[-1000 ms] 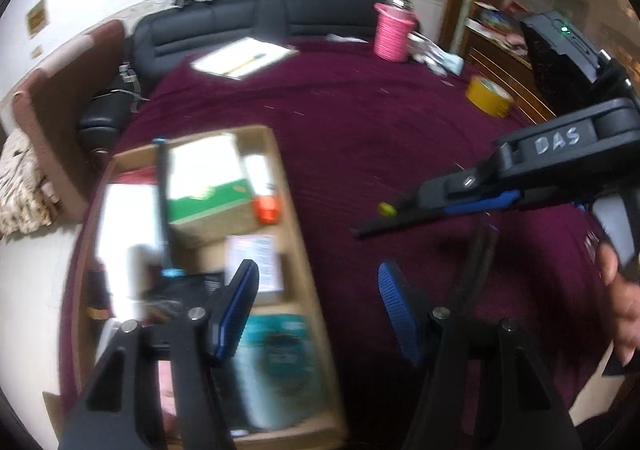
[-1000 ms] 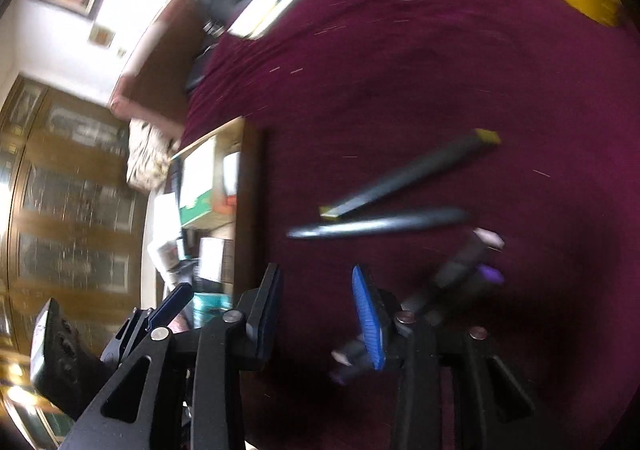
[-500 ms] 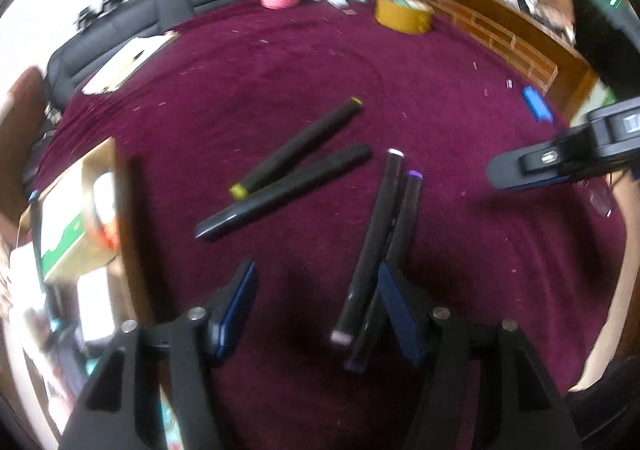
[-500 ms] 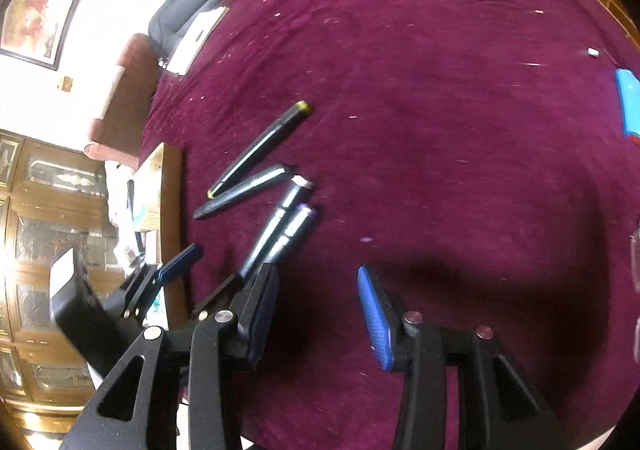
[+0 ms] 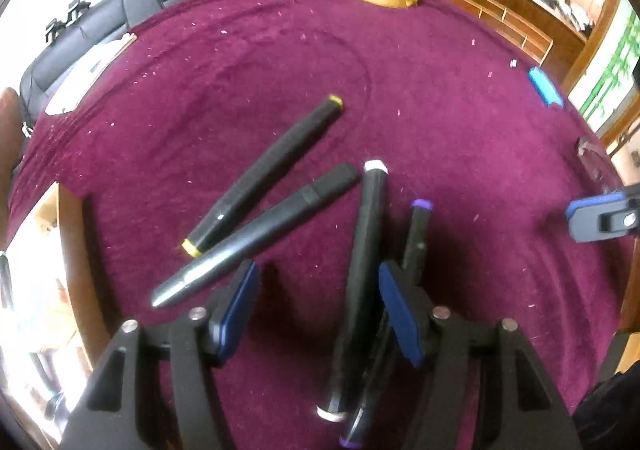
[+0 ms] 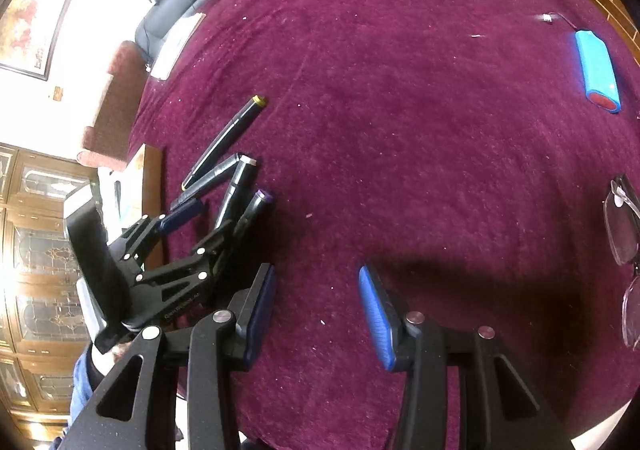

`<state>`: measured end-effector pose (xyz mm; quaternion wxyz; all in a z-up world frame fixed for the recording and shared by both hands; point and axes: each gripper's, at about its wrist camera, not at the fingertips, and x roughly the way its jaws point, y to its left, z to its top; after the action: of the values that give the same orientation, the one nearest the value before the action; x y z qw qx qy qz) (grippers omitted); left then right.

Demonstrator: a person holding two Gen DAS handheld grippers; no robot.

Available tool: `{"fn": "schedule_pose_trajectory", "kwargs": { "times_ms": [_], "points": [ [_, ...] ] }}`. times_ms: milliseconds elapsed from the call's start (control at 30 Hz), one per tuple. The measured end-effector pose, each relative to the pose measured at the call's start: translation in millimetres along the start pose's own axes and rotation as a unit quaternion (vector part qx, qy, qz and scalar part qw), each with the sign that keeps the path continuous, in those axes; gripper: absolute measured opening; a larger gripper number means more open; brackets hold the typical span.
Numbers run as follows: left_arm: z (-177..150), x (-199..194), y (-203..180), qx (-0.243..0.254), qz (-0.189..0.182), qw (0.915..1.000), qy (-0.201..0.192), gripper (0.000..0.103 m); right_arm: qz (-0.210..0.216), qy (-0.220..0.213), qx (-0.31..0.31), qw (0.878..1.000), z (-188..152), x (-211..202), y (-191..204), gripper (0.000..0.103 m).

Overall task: Organize objects
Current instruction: 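Grasp a black marker with the left gripper while the right gripper grasps the purple-capped marker, then carry both markers into the tray and open both grippers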

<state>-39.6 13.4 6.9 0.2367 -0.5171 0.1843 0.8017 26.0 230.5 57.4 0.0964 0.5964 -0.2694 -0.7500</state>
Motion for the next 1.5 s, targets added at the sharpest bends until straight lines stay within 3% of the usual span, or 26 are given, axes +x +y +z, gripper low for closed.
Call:
{"fn": "schedule_pose_trajectory", "kwargs": {
  "times_ms": [67,167,200,233,433,633,800,900,967,1033,1300,1500],
  "points": [
    [-3,0,-5,0.007,0.008,0.9999,-0.013,0.058,0.000,0.001,-0.002,1.000,1,1,2,0.047],
    [-9,-5,-3,-0.027,-0.012,0.9994,-0.020,0.028,0.001,0.005,-0.013,1.000,2,4,10,0.047],
    [-12,-7,-5,-0.028,-0.001,0.9994,-0.021,0.018,0.001,0.008,-0.021,1.000,2,6,16,0.047],
    [-16,-9,-5,-0.033,0.005,0.9993,-0.020,0.016,0.001,0.011,-0.025,1.000,2,9,20,0.047],
    [-57,-26,5,-0.099,-0.017,0.9948,-0.014,0.014,-0.007,0.047,-0.041,0.998,1,35,47,0.047],
    [-89,-41,7,-0.128,-0.018,0.9913,-0.022,0.014,-0.042,0.070,-0.070,0.994,12,70,87,0.047],
    [-96,-45,12,-0.141,-0.020,0.9894,-0.029,0.014,-0.142,0.075,-0.135,0.978,17,102,120,0.047],
    [-99,-46,17,-0.151,-0.024,0.9878,-0.032,0.014,-0.176,0.069,-0.171,0.967,14,107,123,0.046],
    [-99,-46,18,-0.153,-0.026,0.9873,-0.034,0.015,-0.181,0.062,-0.190,0.963,11,105,122,0.028],
    [-99,-46,17,-0.151,-0.025,0.9877,-0.033,0.015,-0.178,0.059,-0.207,0.960,10,100,114,0.016],
    [-87,-38,18,-0.148,-0.018,0.9880,-0.040,0.014,-0.134,0.039,-0.180,0.974,4,69,77,0.016],
    [-83,-47,19,-0.164,-0.028,0.9839,-0.067,0.014,-0.103,0.004,-0.182,0.978,0,35,79,0.016]
  ]
}}
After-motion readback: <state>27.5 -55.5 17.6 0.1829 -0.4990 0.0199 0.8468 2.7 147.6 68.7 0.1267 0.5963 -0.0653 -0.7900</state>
